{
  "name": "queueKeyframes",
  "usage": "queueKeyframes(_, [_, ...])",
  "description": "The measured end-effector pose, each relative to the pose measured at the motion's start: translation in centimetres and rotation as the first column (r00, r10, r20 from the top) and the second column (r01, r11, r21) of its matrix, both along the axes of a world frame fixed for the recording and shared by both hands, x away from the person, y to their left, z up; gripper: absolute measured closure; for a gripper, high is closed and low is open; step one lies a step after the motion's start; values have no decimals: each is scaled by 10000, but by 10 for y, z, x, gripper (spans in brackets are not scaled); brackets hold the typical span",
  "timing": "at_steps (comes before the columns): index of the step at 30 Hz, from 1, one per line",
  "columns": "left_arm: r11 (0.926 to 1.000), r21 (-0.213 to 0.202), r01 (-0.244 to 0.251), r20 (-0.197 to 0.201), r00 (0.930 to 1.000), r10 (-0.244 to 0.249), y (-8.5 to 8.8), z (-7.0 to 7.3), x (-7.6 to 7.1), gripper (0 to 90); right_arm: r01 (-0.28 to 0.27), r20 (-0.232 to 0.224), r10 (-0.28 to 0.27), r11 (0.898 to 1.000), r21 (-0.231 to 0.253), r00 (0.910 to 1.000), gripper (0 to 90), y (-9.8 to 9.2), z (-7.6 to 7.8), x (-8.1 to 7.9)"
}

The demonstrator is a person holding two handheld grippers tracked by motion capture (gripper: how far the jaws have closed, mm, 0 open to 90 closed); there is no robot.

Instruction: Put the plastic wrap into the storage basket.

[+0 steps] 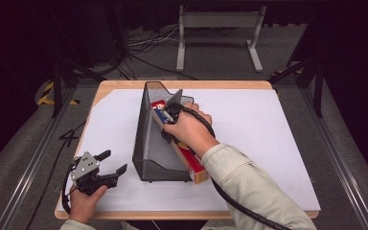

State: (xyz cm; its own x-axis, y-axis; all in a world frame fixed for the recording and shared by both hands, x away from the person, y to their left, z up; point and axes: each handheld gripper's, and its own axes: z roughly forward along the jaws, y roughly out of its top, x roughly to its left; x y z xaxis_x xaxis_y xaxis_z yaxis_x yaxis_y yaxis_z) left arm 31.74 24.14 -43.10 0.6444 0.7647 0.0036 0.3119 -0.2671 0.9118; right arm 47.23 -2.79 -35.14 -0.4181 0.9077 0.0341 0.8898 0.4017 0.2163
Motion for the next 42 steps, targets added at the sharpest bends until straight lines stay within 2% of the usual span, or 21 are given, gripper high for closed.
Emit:
queueKeyframes(6, [10000,-12,20,10,10000,-20,1,0,0,223,75,-27,-76,9998,-163,10000,387,5,-1,5])
queueKeyframes(18, [10000,7,16,-9,10000,-16,1,0,0,223,41,-30,-42,9998,-185,10000,384,12,-4,6])
queueKeyframes(28, [10000,6,46,24,10000,-46,0,0,1,223,-105,63,105,9999,-72,9999,379,7,-5,6])
queueKeyframes(33, [10000,58,39,-26,10000,-38,0,-1,0,223,-29,101,27,9998,204,9999,338,4,-5,6])
queueKeyframes(35, [10000,-11,16,-29,10000,-16,1,-1,0,223,14,160,-21,9989,459,9999,285,3,-3,5])
queueKeyframes(38, [10000,7,8,-37,10000,-8,1,-1,-1,223,-161,411,145,9991,396,9990,247,2,-2,2])
queueKeyframes(41, [10000,42,13,-28,10000,-12,1,-1,-1,223,-217,702,194,9993,315,9973,247,-2,-3,0])
queueKeyframes(42, [10000,53,-3,-14,10000,3,2,-1,-1,223,-176,689,144,9988,449,9975,245,-5,-1,0])
